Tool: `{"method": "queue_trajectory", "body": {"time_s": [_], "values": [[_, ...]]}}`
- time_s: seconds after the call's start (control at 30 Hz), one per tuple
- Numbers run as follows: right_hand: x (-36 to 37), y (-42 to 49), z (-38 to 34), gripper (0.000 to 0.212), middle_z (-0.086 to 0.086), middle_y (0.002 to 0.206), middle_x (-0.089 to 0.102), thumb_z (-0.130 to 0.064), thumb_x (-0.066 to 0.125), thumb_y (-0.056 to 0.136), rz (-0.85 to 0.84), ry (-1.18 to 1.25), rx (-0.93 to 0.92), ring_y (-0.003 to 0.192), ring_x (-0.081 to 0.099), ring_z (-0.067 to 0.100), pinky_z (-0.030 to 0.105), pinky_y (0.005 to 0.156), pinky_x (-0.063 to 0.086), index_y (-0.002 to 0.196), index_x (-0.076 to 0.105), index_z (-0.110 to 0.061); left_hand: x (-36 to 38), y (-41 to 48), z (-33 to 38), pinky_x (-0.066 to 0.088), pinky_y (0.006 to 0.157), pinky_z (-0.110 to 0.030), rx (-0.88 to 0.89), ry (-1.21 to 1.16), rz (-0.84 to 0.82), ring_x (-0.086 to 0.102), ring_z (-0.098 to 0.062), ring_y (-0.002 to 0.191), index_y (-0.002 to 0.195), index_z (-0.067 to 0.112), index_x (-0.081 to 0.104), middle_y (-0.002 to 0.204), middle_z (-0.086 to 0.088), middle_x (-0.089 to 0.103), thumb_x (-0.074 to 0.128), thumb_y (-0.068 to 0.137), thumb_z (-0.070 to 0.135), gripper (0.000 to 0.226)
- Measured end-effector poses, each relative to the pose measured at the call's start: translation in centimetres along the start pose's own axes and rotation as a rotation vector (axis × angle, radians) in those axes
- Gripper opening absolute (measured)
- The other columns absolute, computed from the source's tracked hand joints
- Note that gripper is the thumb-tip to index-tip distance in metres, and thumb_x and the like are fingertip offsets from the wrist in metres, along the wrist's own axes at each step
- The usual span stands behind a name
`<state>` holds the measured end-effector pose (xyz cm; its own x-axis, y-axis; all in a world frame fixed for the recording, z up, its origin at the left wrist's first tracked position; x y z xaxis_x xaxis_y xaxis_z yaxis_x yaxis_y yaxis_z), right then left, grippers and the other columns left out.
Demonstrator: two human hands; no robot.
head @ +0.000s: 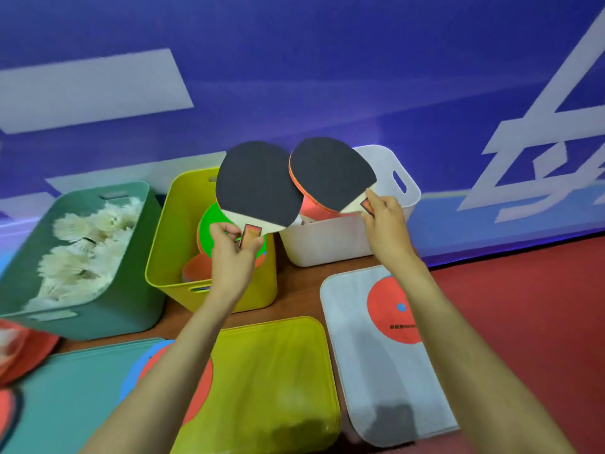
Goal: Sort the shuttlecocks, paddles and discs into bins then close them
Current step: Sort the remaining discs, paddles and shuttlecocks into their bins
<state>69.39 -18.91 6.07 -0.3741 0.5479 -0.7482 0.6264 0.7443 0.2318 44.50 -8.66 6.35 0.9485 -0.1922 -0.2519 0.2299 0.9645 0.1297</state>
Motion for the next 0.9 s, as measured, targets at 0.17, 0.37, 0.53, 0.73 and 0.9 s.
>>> {"method": "queue_trajectory", "body": {"time_s": [0.17, 0.37, 0.53, 0.73, 0.9], "values": [[1.4, 7.2, 0.7, 0.027, 0.021, 0.111, 0.049, -0.006, 0.048, 0.092, -0.168, -0.287, 0.004, 0.104, 0.050, 0.041, 0.042, 0.087, 0.044, 0.118, 0.054, -0.009, -1.2, 5.6, -1.1, 0.050, 0.082, -0.042, -0.192, -0.058, 0.037, 0.063, -0.030, 0.097, 0.105, 0.017, 0.032, 0.110, -0.015, 0.057, 0.070, 0.079, 0.008, 0.047], [4.5, 12.9, 2.7, 0.028, 0.018, 0.114, 0.053, -0.004, 0.051, 0.088, -0.430, -0.431, -0.013, 0.104, 0.054, 0.037, 0.041, 0.088, 0.047, 0.116, 0.057, -0.008, 0.7, 9.5, -2.1, 0.044, 0.061, -0.028, -0.300, -0.148, -0.060, 0.060, -0.024, 0.072, 0.106, 0.013, 0.031, 0.091, -0.006, 0.053, 0.063, 0.084, -0.002, 0.042], [7.4, 14.9, 4.2, 0.045, 0.011, 0.124, 0.050, 0.001, 0.053, 0.087, -0.597, -0.293, -0.012, 0.110, 0.054, 0.024, 0.026, 0.084, 0.039, 0.129, 0.046, -0.012, 4.2, 11.6, -2.5, 0.040, 0.046, -0.019, -0.305, -0.086, -0.223, 0.052, -0.018, 0.064, 0.106, 0.014, 0.032, 0.093, -0.005, 0.053, 0.063, 0.083, -0.004, 0.042], [9.2, 16.9, 6.8, 0.043, 0.009, 0.116, 0.052, -0.001, 0.059, 0.084, -0.677, -0.308, 0.057, 0.082, 0.052, 0.011, 0.027, 0.070, 0.042, 0.122, 0.041, -0.010, 7.9, 13.6, -2.8, 0.043, 0.062, -0.033, -0.326, -0.058, -0.351, 0.055, -0.024, 0.080, 0.096, 0.021, 0.034, 0.095, -0.014, 0.053, 0.067, 0.079, -0.003, 0.044], [10.2, 17.3, 8.4, 0.043, 0.013, 0.117, 0.057, -0.019, 0.072, 0.079, -0.798, -0.513, 0.072, 0.100, 0.054, 0.028, 0.034, 0.082, 0.044, 0.115, 0.053, -0.008, 10.9, 14.3, -2.7, 0.048, 0.069, -0.035, -0.344, 0.038, -0.440, 0.056, -0.021, 0.079, 0.100, 0.017, 0.032, 0.086, -0.006, 0.049, 0.068, 0.079, 0.001, 0.045]]}}
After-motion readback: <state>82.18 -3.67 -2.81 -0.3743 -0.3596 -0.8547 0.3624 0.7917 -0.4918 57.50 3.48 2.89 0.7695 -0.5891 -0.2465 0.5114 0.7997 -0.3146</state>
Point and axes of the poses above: each hand's wrist, its own y-axis towards the middle knuckle, its own x-axis out of the palm, z = x × y, the point moved 5 cm from there along y, towards the middle knuckle
